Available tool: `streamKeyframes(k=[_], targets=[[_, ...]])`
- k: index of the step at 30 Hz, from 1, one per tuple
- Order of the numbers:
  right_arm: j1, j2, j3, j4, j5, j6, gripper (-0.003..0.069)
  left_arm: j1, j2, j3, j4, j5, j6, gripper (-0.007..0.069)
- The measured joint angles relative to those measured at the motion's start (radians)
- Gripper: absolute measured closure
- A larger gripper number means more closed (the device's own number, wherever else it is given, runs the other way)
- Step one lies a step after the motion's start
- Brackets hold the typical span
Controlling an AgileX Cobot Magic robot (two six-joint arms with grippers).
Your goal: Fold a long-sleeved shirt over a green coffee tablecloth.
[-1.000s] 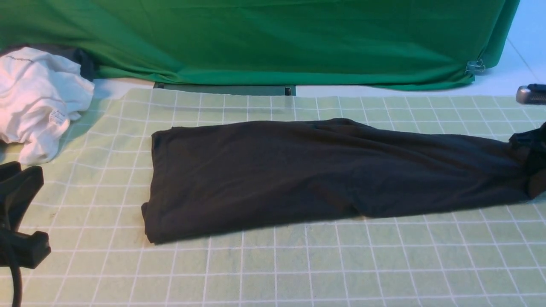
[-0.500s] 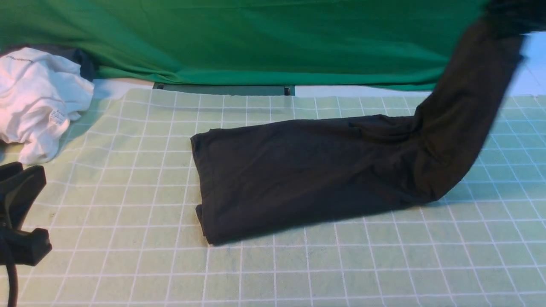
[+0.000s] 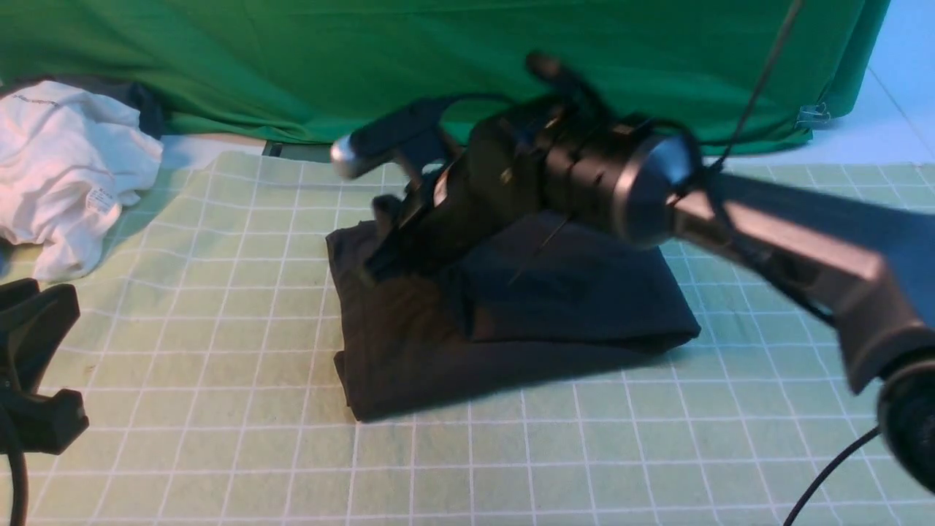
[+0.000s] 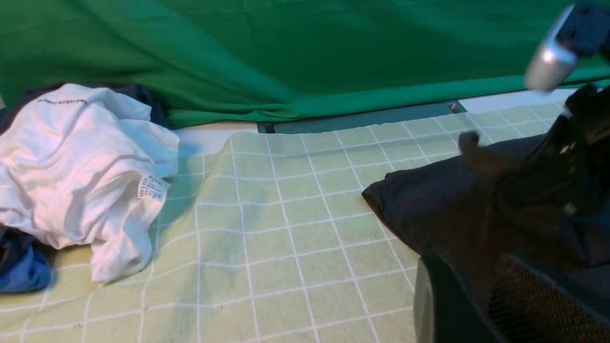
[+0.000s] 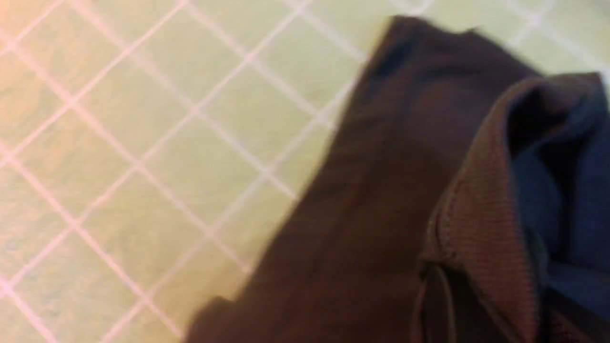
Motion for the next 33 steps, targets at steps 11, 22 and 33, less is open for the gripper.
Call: streamKeyframes(k=[11, 22, 33], targets=[[0.057, -0.004, -0.008, -0.002, -0.039, 0.019, 0.0449, 0.0, 0.0, 0.0, -0.002, -0.001, 0.0, 0.051], [0.041, -0.065, -0.058, -0.044, 0.091, -0.023, 0.0384, 0.0, 0.0, 0.0, -0.002, -0.001, 0.0, 0.051], [0.0, -0.068, 0.057, -0.123, 0.085, 0.002, 0.0642, 0.0, 0.0, 0.0, -0.018, -0.003, 0.007, 0.051]])
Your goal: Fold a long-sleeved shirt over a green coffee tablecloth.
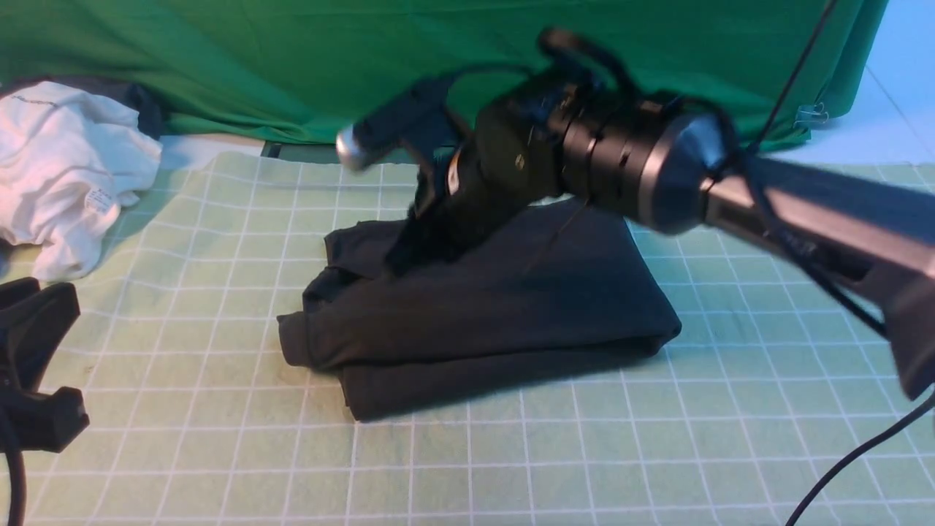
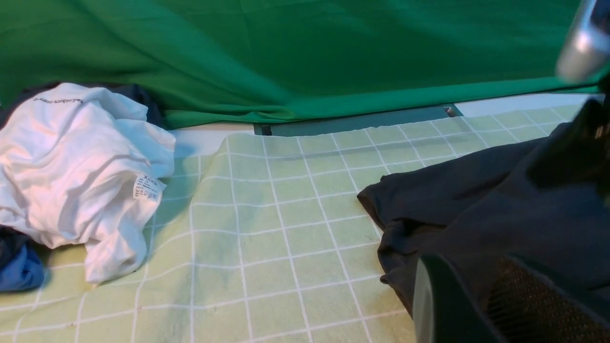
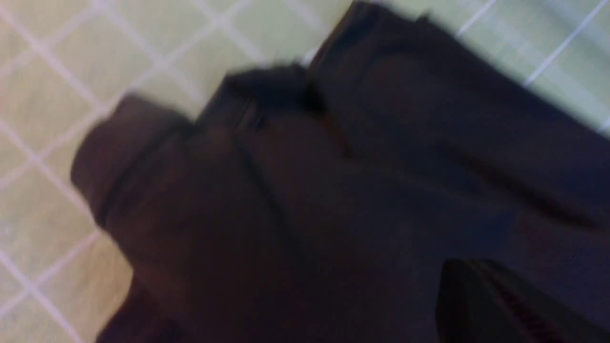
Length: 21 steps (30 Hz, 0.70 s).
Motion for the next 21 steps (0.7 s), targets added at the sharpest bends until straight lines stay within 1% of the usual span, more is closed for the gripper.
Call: streamKeyframes(k=[2, 4, 5, 7, 8, 10, 11, 13, 15, 21], targets=[[0.004, 0.004, 0.014, -0.006, 0.009, -0.016, 0.0643, 0.0, 0.0, 0.0, -0.001, 0.0, 0.012, 0.0512], [0.008, -0.003, 0.016, -0.031, 0.033, -0.04, 0.0643, 0.0, -0.005, 0.0, -0.002, 0.001, 0.019, 0.0535], [0.008, -0.016, 0.016, -0.044, 0.057, -0.053, 0.0644, 0.0, -0.011, 0.0, -0.003, 0.004, 0.02, 0.056], [0.0, -0.049, 0.016, -0.041, 0.112, -0.127, 0.0648, 0.0, -0.03, 0.0, -0.003, 0.01, 0.024, 0.0609], [-0.002, -0.061, 0.016, -0.023, 0.141, -0.17, 0.0648, 0.0, -0.04, 0.0, -0.003, 0.011, 0.024, 0.0631], [-0.01, -0.083, 0.016, 0.054, 0.229, -0.263, 0.0648, 0.0, -0.058, 0.0, 0.002, 0.015, 0.025, 0.0655], [-0.01, -0.084, 0.016, 0.063, 0.247, -0.269, 0.0648, 0.0, -0.06, 0.0, 0.003, 0.015, 0.027, 0.0657], [-0.009, -0.073, 0.016, 0.166, 0.316, -0.313, 0.0648, 0.0, -0.066, 0.0, 0.012, 0.015, 0.027, 0.0665], [0.007, -0.045, 0.016, 0.221, 0.313, -0.329, 0.0648, 0.0, -0.067, 0.0, 0.015, 0.017, 0.027, 0.0665], [0.097, 0.066, 0.016, 0.247, 0.163, -0.335, 0.0648, 0.0, -0.068, 0.0, 0.016, 0.017, 0.027, 0.0662]])
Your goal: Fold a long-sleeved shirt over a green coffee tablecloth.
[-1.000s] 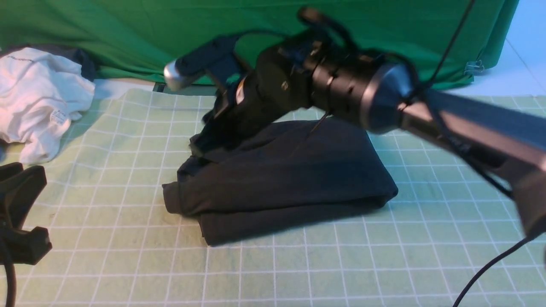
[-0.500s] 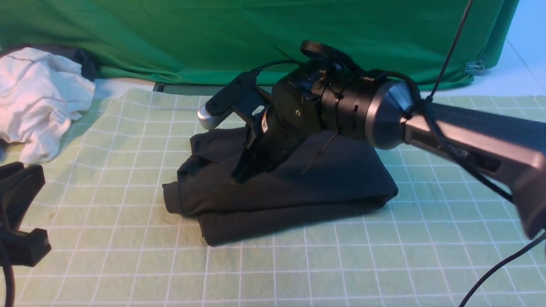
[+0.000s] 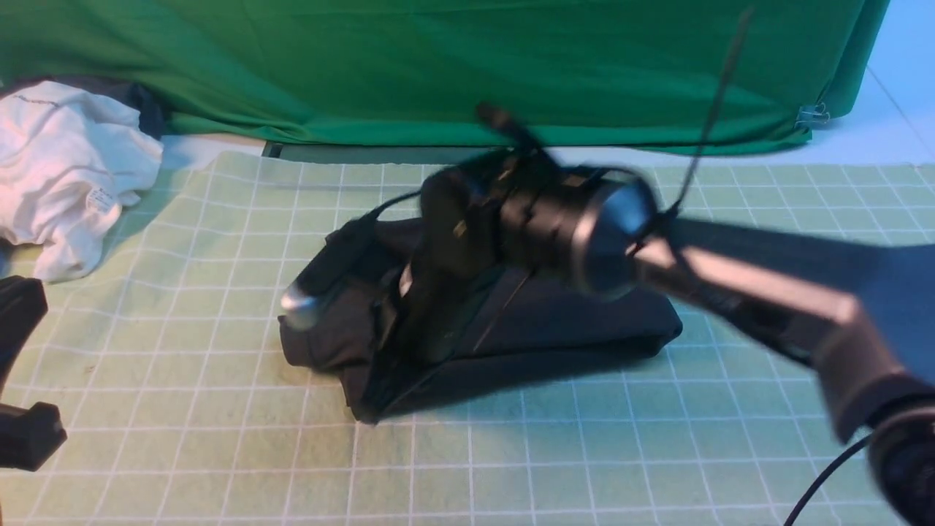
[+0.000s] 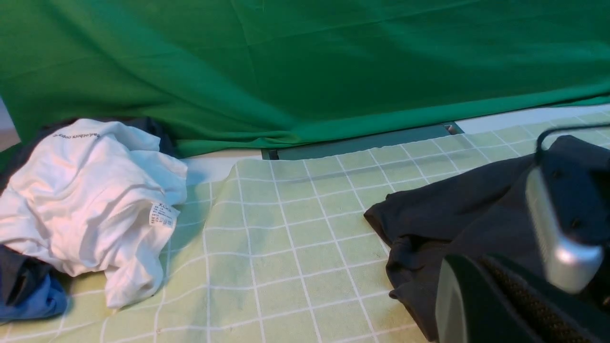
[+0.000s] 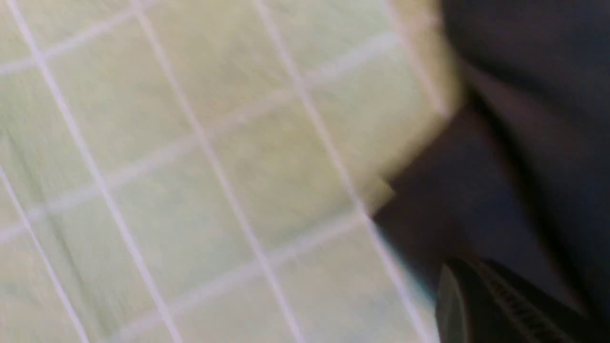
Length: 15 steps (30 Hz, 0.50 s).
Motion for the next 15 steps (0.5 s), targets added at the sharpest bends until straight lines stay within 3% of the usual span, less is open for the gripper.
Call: streamKeyframes(k=[3, 7, 11, 15], targets=[[0.012, -0.006, 0.0, -0.008, -0.003, 0.003, 0.0648, 0.0, 0.0, 0.0, 0.001, -0.003, 0.0, 0.0662], [0.013, -0.126, -0.004, -0.162, 0.068, 0.005, 0.0648, 0.0, -0.06, 0.0, -0.015, -0.003, 0.011, 0.0662], [0.008, -0.351, -0.006, -0.338, 0.133, 0.031, 0.0648, 0.0, -0.16, 0.0, 0.007, 0.013, 0.014, 0.0662], [-0.026, -0.577, -0.004, -0.383, 0.134, 0.055, 0.0648, 0.0, -0.212, 0.0, 0.027, 0.042, 0.014, 0.0662]])
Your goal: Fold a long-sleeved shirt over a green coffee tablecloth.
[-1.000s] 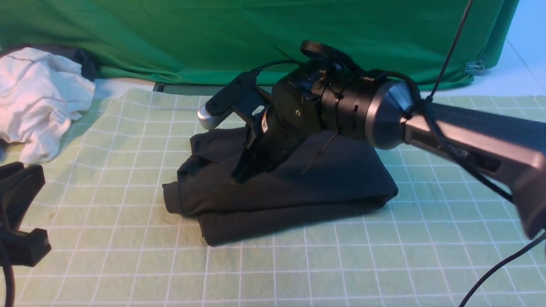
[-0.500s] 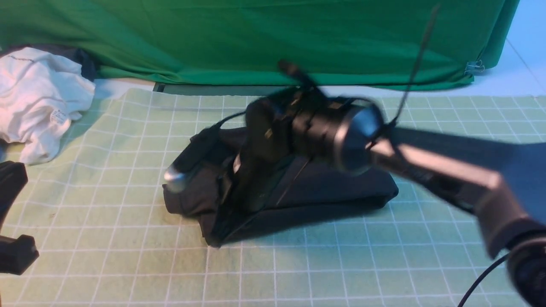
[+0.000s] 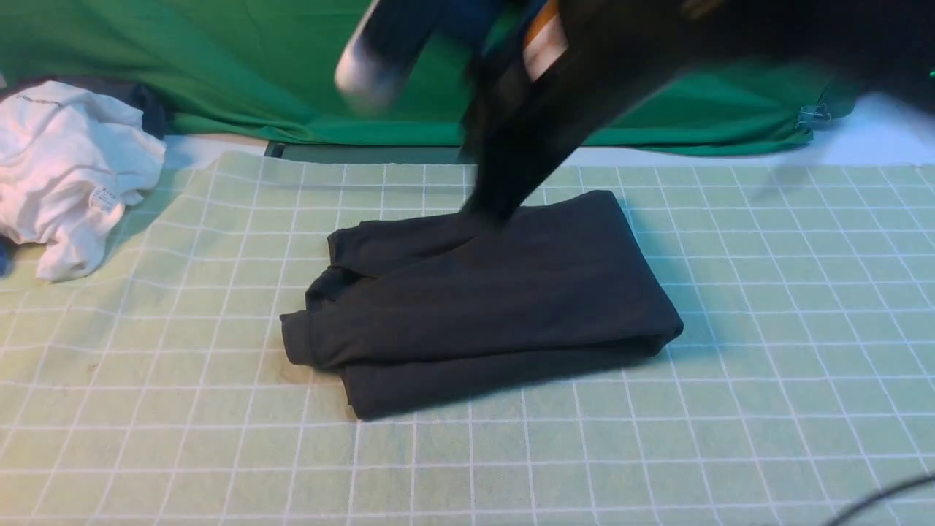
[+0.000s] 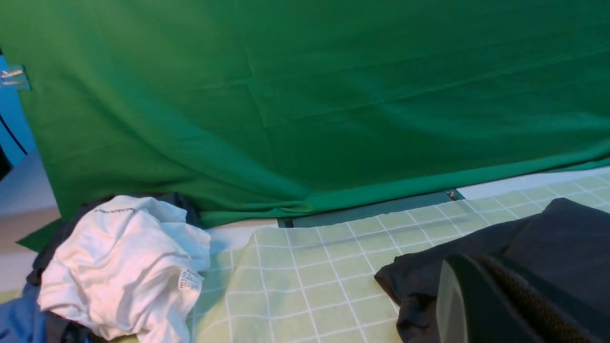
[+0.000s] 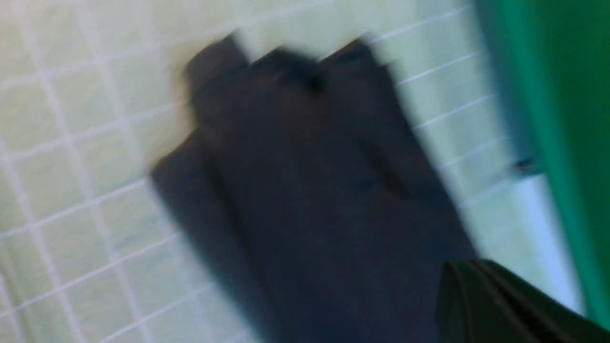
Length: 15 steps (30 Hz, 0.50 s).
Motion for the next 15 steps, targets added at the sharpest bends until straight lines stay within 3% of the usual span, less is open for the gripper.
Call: streamKeyframes(k=[8, 15], targets=[[-0.116, -0.395, 0.225, -0.018, -0.052, 0.065, 0.0648, 0.0, -0.008, 0.0, 0.007, 0.008, 0.0, 0.0661], [-0.139, -0.684, 0.783, 0.048, -0.397, 0.152, 0.0648, 0.0, -0.008, 0.0, 0.01, 0.008, 0.0, 0.0661]])
